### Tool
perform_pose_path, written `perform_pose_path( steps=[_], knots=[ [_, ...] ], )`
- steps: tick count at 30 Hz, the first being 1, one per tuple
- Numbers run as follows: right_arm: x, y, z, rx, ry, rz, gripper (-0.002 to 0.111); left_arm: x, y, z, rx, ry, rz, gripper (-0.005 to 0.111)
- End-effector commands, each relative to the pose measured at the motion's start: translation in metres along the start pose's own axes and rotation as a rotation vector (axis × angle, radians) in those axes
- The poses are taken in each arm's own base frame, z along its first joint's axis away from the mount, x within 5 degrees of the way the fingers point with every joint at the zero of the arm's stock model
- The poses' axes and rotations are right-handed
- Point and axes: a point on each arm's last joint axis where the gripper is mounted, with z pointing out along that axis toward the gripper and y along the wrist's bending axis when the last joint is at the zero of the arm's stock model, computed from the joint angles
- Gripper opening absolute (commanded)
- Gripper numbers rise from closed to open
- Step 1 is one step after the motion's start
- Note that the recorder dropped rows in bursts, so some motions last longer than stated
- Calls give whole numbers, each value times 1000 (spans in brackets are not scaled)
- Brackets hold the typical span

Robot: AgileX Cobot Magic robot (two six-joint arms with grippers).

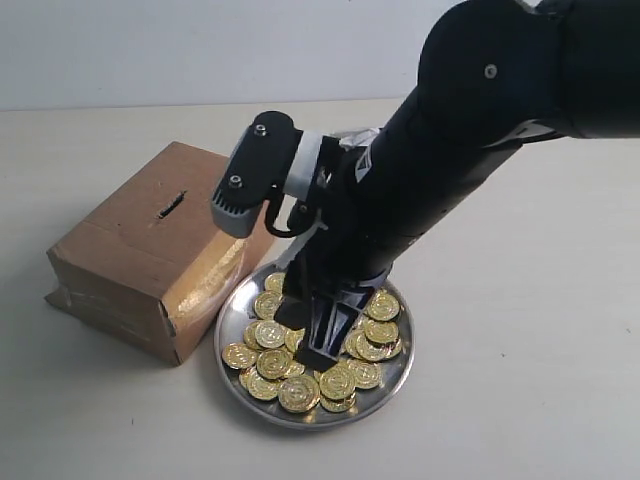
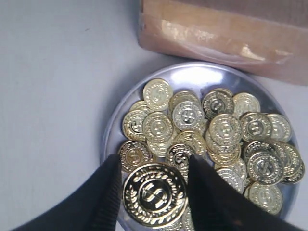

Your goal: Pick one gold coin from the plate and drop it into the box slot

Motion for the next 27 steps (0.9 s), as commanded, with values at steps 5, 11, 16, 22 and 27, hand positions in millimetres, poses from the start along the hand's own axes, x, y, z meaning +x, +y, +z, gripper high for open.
perform_pose_path(
  steps=[5,11,16,22,27],
  knots=[
    [-2,21,-13,-61,19,-57,19,-1,0,0,-2,-10,-3,0],
    [-1,22,-15,-71,30,-60,19,-14,-6,-2,103,-132,-578,0],
    [0,20,-15,-48,45,-87,19,-22,-5,-3,159,-205,-887,0],
    [0,17,-15,-16,40,-108,19,-13,-23,-4,305,-15,-920,0],
    [-2,16,-15,-2,24,-110,19,-8,-40,-10,461,124,-925,0]
  ],
)
